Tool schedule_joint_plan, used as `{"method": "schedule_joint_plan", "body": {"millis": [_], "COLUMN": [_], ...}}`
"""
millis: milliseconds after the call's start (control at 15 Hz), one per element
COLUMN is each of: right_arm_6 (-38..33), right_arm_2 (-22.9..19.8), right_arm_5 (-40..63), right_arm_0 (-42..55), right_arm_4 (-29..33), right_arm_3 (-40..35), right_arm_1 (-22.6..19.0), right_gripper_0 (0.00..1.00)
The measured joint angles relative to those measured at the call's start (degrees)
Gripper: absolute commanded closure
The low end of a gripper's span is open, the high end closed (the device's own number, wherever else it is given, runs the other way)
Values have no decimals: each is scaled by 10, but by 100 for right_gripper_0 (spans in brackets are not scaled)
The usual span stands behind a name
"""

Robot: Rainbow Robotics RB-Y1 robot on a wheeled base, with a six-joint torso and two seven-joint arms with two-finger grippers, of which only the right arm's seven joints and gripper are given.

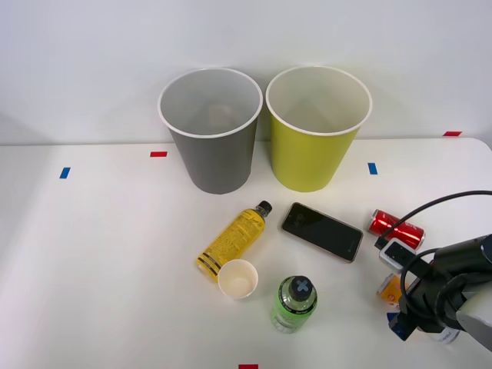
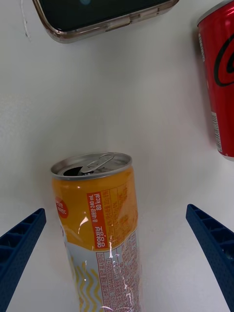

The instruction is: Put cans in the gray bin, plastic bottles in the light green bin

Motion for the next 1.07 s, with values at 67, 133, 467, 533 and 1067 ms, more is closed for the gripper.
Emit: {"method": "schedule_joint_plan", "body": {"millis": [67, 133, 467, 533, 1067], "right_arm_6": [0, 0, 4, 5, 7], "right_arm_2": [5, 11, 25, 25, 26], "right_arm_5": [0, 0, -21, -21, -22], "right_arm_0": [0, 0, -2, -2, 1], "right_arm_4": [6, 15, 44, 45, 54], "right_arm_3": [1, 2, 35, 36, 31], "right_arm_1": [1, 3, 25, 25, 24], "right_gripper_0": [0, 0, 1, 9, 87]}}
